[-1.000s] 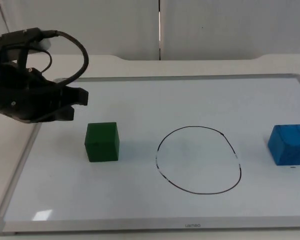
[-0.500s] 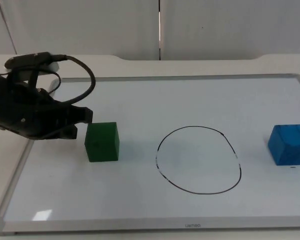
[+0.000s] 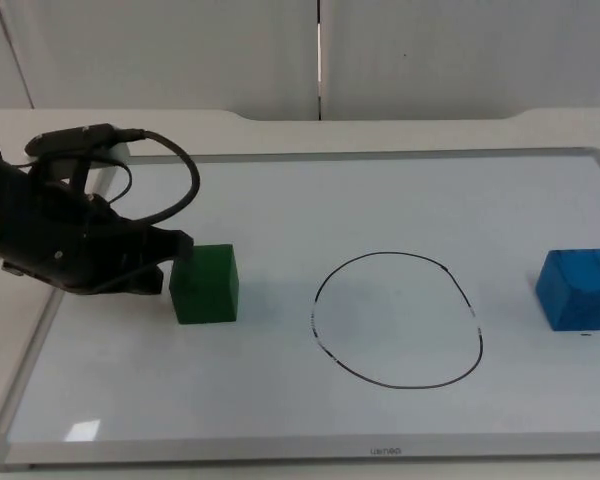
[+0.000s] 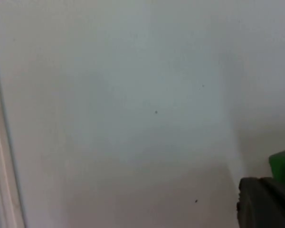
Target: Push the two cubes into the marked area.
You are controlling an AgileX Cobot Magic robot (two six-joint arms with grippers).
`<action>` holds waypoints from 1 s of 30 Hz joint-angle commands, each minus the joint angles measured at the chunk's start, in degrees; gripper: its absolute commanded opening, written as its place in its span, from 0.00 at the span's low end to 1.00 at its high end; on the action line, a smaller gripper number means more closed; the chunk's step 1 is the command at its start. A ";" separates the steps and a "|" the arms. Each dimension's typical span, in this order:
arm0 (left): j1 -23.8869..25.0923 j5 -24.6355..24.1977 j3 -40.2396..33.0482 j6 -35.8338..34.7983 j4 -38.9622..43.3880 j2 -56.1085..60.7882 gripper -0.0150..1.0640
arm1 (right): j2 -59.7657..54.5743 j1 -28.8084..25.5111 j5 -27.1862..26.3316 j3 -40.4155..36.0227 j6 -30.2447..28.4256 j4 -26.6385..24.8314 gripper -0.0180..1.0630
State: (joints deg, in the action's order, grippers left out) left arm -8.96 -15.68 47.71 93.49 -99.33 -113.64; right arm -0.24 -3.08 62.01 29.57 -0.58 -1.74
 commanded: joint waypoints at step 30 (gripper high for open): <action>-4.78 -1.30 -0.58 -1.03 -0.62 -0.10 0.01 | 0.24 -0.23 -0.20 -0.11 -0.26 0.14 0.99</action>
State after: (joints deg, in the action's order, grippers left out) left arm -13.45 -16.73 47.55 92.97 -99.33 -113.73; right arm -0.24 -3.08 62.01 29.57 -0.58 -1.74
